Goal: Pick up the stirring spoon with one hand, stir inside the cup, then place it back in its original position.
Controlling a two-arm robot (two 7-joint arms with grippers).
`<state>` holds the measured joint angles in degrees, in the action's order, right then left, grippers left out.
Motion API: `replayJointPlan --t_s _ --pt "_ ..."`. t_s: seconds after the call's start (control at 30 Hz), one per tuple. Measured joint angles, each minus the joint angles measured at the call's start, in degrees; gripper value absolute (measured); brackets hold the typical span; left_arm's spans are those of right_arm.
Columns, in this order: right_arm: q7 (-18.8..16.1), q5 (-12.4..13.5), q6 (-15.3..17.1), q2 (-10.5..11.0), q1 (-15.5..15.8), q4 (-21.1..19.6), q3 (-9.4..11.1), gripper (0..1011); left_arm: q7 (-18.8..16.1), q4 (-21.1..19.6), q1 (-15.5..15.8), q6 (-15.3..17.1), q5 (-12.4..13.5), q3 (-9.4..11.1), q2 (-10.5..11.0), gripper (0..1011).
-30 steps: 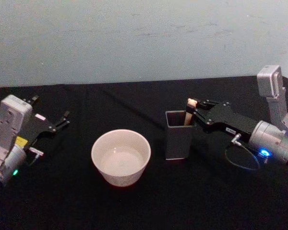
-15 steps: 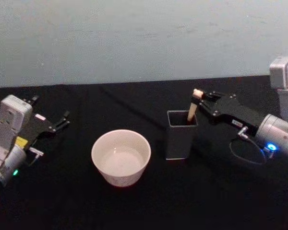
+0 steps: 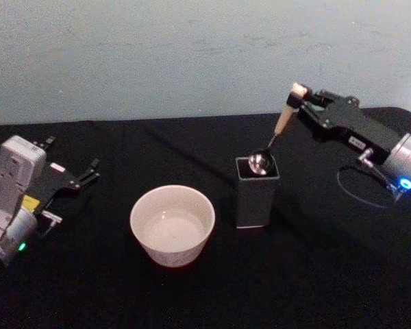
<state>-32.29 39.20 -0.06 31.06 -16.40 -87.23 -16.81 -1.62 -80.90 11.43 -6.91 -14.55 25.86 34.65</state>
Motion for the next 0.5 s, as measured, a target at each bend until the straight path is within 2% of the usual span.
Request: replayJointPlan --t_s 0.27,0.5 --pt "1.20 2.77 -0.10 -0.97 -0.85 -1.96 0.57 214 0.00 0.00 0.00 0.00 0.00 0.00 0.00 1001" --pt "2.29 3.75 0.90 -1.93 -1.65 -2.85 -1.09 214 0.00 0.00 0.00 0.00 0.00 0.00 0.00 1001"
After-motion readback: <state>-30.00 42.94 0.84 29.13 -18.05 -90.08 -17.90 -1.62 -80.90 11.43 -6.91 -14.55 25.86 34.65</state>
